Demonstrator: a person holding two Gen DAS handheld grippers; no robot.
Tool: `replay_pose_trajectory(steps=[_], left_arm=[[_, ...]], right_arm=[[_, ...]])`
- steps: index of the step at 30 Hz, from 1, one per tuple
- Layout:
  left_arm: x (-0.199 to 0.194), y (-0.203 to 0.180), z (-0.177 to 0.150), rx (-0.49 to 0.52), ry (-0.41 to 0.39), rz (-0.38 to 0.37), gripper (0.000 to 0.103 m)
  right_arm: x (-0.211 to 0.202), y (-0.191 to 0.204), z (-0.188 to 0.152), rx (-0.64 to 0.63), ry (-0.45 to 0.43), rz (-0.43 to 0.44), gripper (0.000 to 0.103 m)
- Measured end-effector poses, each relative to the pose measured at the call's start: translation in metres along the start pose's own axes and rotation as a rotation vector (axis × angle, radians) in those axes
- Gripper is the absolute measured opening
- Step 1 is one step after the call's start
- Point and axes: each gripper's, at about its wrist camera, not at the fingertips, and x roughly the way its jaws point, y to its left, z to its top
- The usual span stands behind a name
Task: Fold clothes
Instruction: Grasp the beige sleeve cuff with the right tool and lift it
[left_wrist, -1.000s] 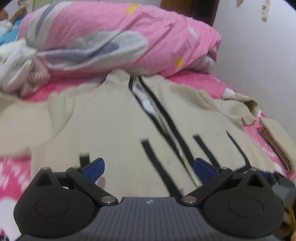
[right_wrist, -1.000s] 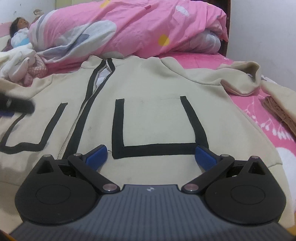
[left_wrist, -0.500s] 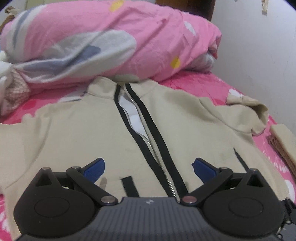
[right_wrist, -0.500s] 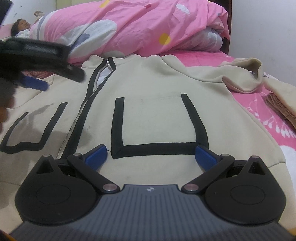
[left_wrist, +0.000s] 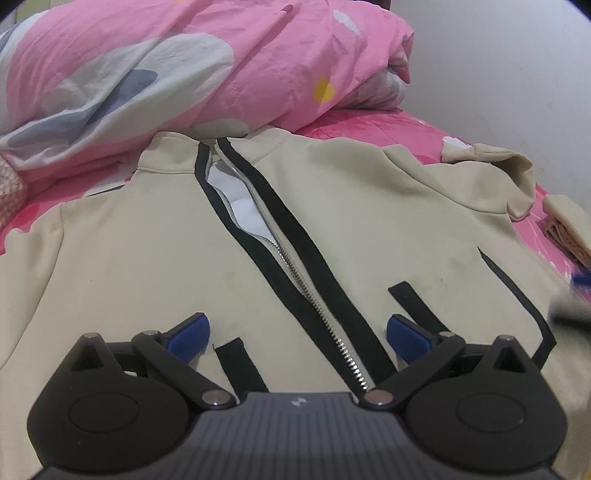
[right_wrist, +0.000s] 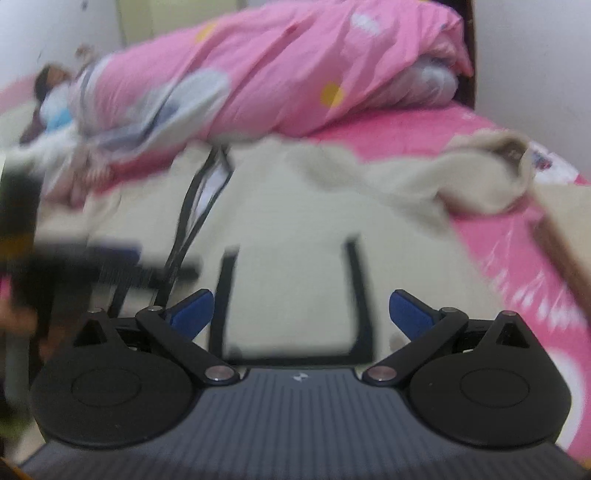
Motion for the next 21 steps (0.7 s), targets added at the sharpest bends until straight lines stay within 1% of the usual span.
replay_pose_trajectory(steps=[3, 6, 8, 10, 11, 14, 16, 18, 21], left_arm=[[0.000, 0.000, -0.002, 0.012, -0.007, -0.003, 0.103], [0.001, 0.000, -0.003, 0.015, -0.012, -0.005, 0.103], [0.001, 0.001, -0.003, 0.015, -0.014, -0.006, 0.103], [0.002, 0.001, -0.003, 0.013, -0.015, -0.008, 0.103], [0.002, 0.001, -0.003, 0.011, -0.016, -0.008, 0.103], [0.003, 0.000, -0.003, 0.011, -0.020, -0.005, 0.103], [0.004, 0.000, -0.002, 0.011, -0.021, -0.003, 0.103], [0.004, 0.000, -0.002, 0.009, -0.021, -0.004, 0.103], [0.003, 0.002, -0.002, 0.005, -0.020, -0.009, 0.103]], right_arm=[[0.012, -0.024, 0.038, -0.010, -0.057, -0.082, 0.101], [0.035, -0.049, 0.079, -0.053, -0.077, -0.186, 0.096], [0.059, -0.064, 0.103, -0.099, -0.077, -0.255, 0.093], [0.090, -0.079, 0.124, -0.145, -0.053, -0.316, 0.085], [0.105, -0.085, 0.131, -0.164, -0.033, -0.336, 0.083], [0.151, -0.105, 0.147, -0.163, 0.040, -0.369, 0.077], [0.175, -0.111, 0.154, -0.173, 0.060, -0.382, 0.076], [0.194, -0.113, 0.159, -0.229, 0.082, -0.400, 0.076], [0.221, -0.111, 0.162, -0.324, 0.134, -0.388, 0.078]])
